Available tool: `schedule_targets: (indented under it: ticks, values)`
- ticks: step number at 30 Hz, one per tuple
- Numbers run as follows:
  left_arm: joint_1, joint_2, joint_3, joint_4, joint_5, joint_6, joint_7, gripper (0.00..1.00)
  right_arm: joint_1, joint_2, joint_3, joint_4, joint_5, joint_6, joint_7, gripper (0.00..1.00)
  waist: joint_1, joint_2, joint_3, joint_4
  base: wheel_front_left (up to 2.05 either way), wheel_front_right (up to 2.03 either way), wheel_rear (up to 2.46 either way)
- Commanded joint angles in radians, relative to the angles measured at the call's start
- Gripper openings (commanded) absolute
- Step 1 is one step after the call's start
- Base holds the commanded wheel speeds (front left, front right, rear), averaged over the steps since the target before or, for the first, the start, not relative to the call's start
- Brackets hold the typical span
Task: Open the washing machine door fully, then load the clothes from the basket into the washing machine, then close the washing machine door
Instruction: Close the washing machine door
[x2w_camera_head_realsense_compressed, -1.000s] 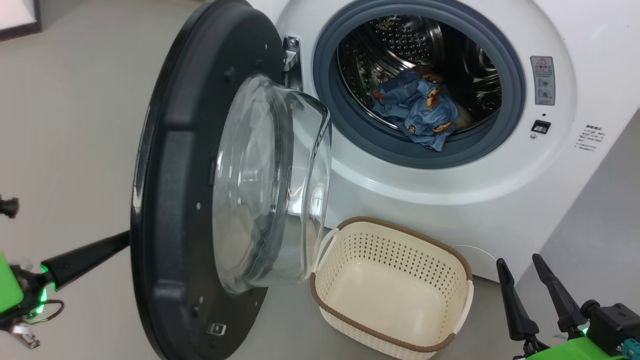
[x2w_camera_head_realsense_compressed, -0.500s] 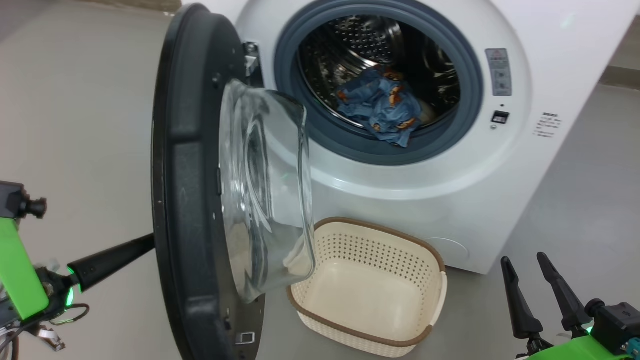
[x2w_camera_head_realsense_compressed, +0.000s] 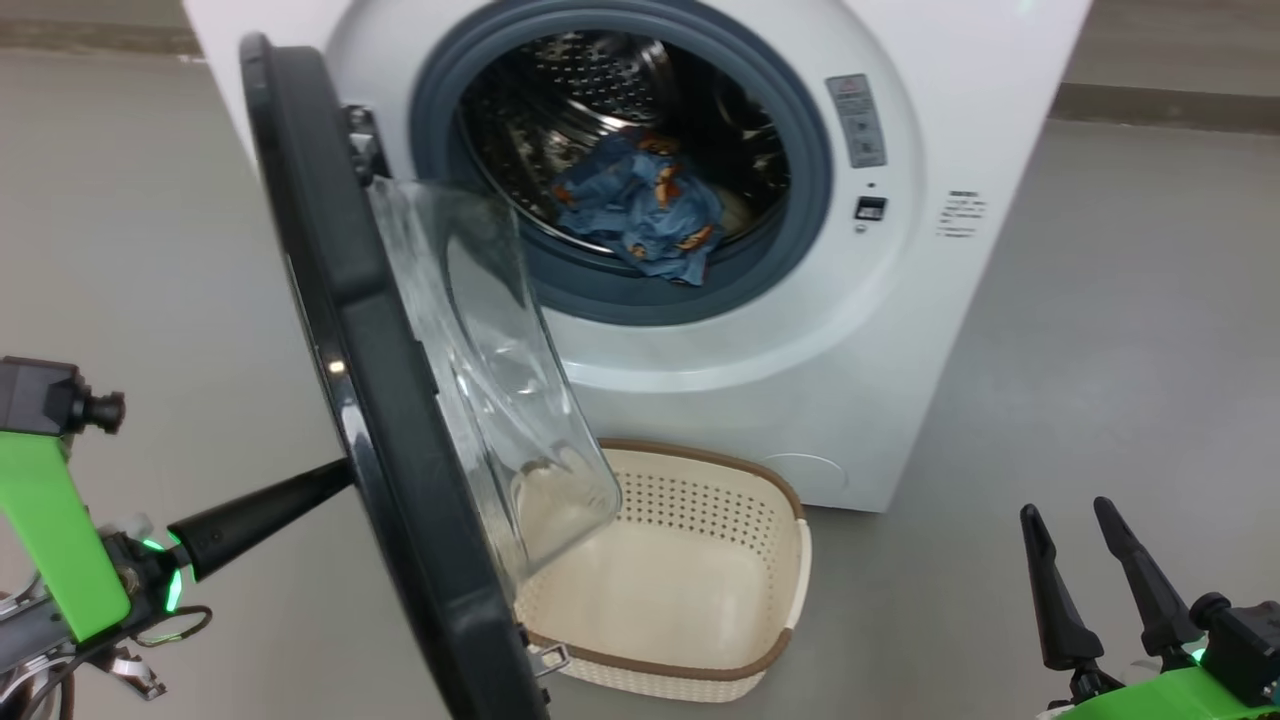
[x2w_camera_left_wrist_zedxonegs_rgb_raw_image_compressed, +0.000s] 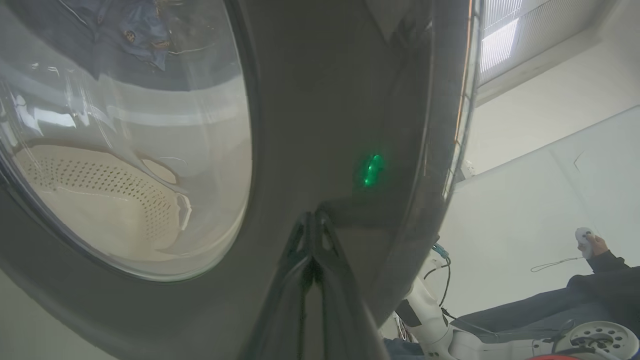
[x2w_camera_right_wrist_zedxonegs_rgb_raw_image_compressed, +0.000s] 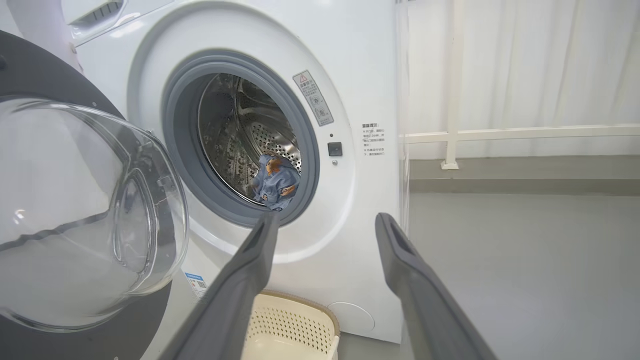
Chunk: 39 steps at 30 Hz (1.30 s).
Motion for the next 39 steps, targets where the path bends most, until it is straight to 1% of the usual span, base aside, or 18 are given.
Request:
schedule_targets:
  ticks: [1, 8, 12, 18, 24, 26, 27, 29, 32, 33, 35, 38, 39]
  values:
    - [-0.032, 0.027, 0.04, -0.036, 0.011, -0.001, -0.003, 0.0, -0.002, -0.025, 0.016, -0.028, -0.013, 0.005, -0.008, 1.0, 0.0, 0.0, 0.009, -0.047, 0.0, 0.0, 0.0]
    - [-0.042, 0.018, 0.053, -0.032, 0.024, -0.001, -0.018, 0.0, 0.002, -0.027, -0.004, -0.033, -0.014, 0.005, -0.008, 1.0, 0.0, 0.0, 0.018, -0.128, 0.0, 0.0, 0.0]
    - [-0.052, 0.014, 0.057, -0.027, 0.031, -0.001, -0.025, 0.0, 0.008, -0.026, -0.012, -0.035, -0.014, 0.005, -0.008, 1.0, 0.0, 0.0, 0.026, -0.158, 0.0, 0.0, 0.0]
    - [-0.057, 0.008, 0.059, -0.024, 0.04, -0.001, -0.034, 0.0, 0.005, -0.018, -0.018, -0.036, -0.016, 0.005, -0.008, 1.0, 0.0, 0.0, 0.033, -0.168, 0.0, 0.0, 0.0]
    - [-0.02, 0.016, 0.074, -0.019, 0.06, -0.001, -0.053, 0.0, 0.002, -0.01, -0.017, -0.035, -0.017, 0.005, -0.008, 1.0, 0.0, 0.0, 0.03, -0.155, 0.0, 0.0, 0.0]
    - [0.002, 0.015, 0.074, -0.02, 0.066, -0.001, -0.06, 0.04, 0.002, -0.009, -0.017, -0.033, -0.016, 0.005, -0.008, 1.0, 0.0, 0.0, 0.028, -0.148, 0.0, 0.0, 0.0]
    - [0.002, 0.015, 0.074, -0.02, 0.066, -0.001, -0.06, 0.04, 0.002, -0.009, -0.017, -0.033, -0.016, 0.005, -0.008, 1.0, 0.0, 0.0, 0.028, -0.148, 0.0, 0.0, 0.0]
    - [0.024, 0.018, 0.077, -0.021, 0.077, -0.001, -0.07, 0.08, 0.001, -0.009, -0.017, -0.033, -0.016, 0.005, -0.008, 1.0, 0.0, 0.0, 0.026, -0.141, 0.0, 0.0, 0.0]
    - [0.056, 0.025, 0.08, -0.021, 0.092, -0.001, -0.086, 0.18, 0.001, -0.011, -0.018, -0.033, -0.016, 0.005, -0.008, 1.0, 0.0, 0.0, 0.024, -0.132, 0.0, 0.0, 0.0]
    - [0.068, 0.024, 0.081, -0.022, 0.096, -0.001, -0.094, 0.25, 0.002, -0.011, -0.018, -0.033, -0.015, 0.005, -0.008, 1.0, 0.0, 0.0, 0.023, -0.13, 0.0, 0.0, 0.0]
    - [0.087, 0.024, 0.088, -0.023, 0.103, -0.001, -0.115, 0.35, 0.003, -0.012, -0.019, -0.034, -0.015, 0.005, -0.008, 1.0, 0.0, 0.0, 0.022, -0.125, 0.0, 0.0, 0.0]
    - [0.112, 0.023, 0.098, -0.018, 0.112, -0.001, -0.149, 0.41, 0.005, -0.013, -0.02, -0.035, -0.015, 0.005, -0.008, 1.0, 0.0, 0.0, 0.02, -0.119, 0.0, 0.0, 0.0]
    - [0.122, 0.023, 0.101, -0.017, 0.12, -0.001, -0.166, 0.46, 0.007, -0.013, -0.02, -0.035, -0.015, 0.005, -0.008, 1.0, 0.0, 0.0, 0.019, -0.117, 0.0, 0.0, 0.0]
